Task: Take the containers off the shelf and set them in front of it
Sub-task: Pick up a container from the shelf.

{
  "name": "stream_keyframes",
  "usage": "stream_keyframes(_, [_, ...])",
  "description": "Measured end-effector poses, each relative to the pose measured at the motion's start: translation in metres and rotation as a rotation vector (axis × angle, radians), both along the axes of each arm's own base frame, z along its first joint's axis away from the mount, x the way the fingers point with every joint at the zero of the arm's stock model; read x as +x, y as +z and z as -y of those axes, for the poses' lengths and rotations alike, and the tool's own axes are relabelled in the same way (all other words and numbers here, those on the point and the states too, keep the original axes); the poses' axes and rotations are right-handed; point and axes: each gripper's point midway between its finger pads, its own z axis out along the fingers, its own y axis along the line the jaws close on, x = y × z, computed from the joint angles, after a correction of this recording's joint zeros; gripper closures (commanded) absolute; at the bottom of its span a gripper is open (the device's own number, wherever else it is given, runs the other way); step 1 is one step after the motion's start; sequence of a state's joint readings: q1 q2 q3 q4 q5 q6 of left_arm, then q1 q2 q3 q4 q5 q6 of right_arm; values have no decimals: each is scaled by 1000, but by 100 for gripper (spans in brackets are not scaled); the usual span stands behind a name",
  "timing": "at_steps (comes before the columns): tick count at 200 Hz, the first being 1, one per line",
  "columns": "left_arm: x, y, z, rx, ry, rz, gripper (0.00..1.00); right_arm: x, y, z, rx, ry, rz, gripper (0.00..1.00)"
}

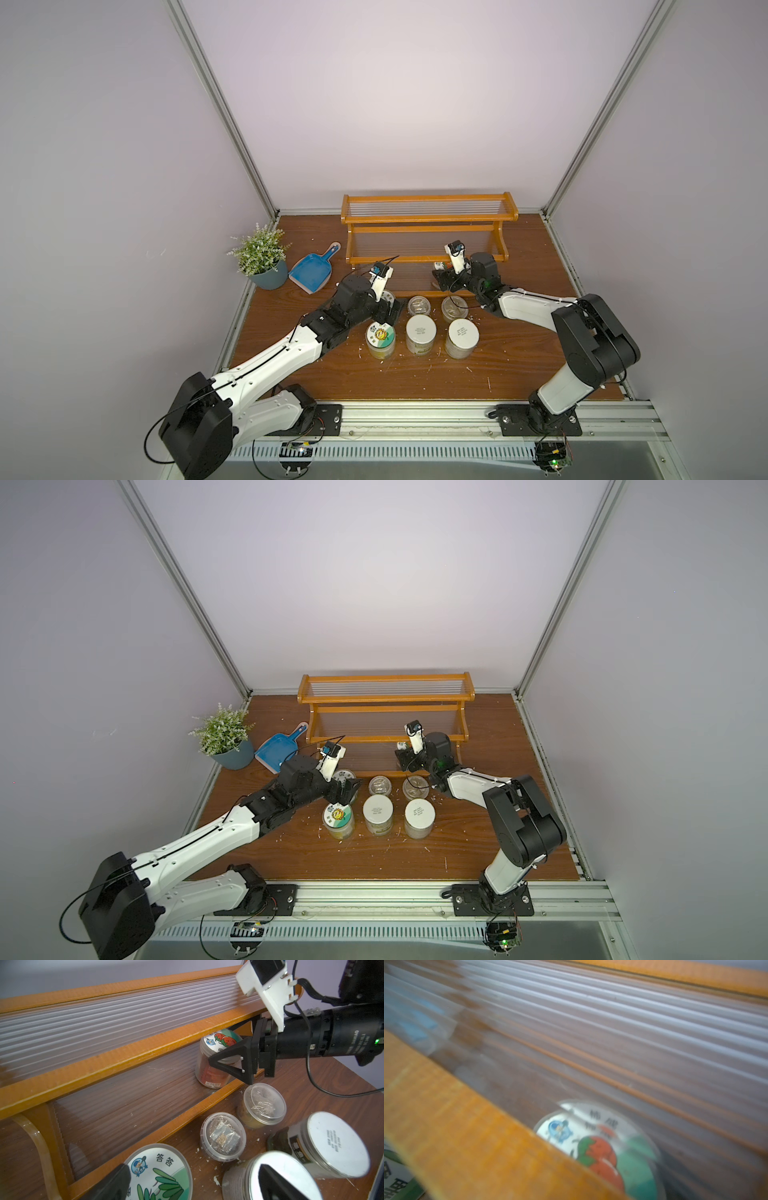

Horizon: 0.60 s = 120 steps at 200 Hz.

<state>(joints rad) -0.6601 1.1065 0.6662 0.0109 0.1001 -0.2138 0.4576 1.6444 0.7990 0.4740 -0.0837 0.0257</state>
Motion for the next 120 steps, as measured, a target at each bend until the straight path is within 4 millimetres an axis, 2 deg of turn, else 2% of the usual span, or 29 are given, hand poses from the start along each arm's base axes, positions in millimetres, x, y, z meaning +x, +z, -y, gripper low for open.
stream_keyframes(41, [0,-2,0,4,0,-5,1,1,1,0,26,-17,-12,20])
stream_keyframes(73, [1,-3,0,6,0,-8,1,1,0,1,25,-31,-11,15])
stream_keyframes(120, [0,-6,1,9,-3,-15,1,0,-1,3,18,-39,4,17])
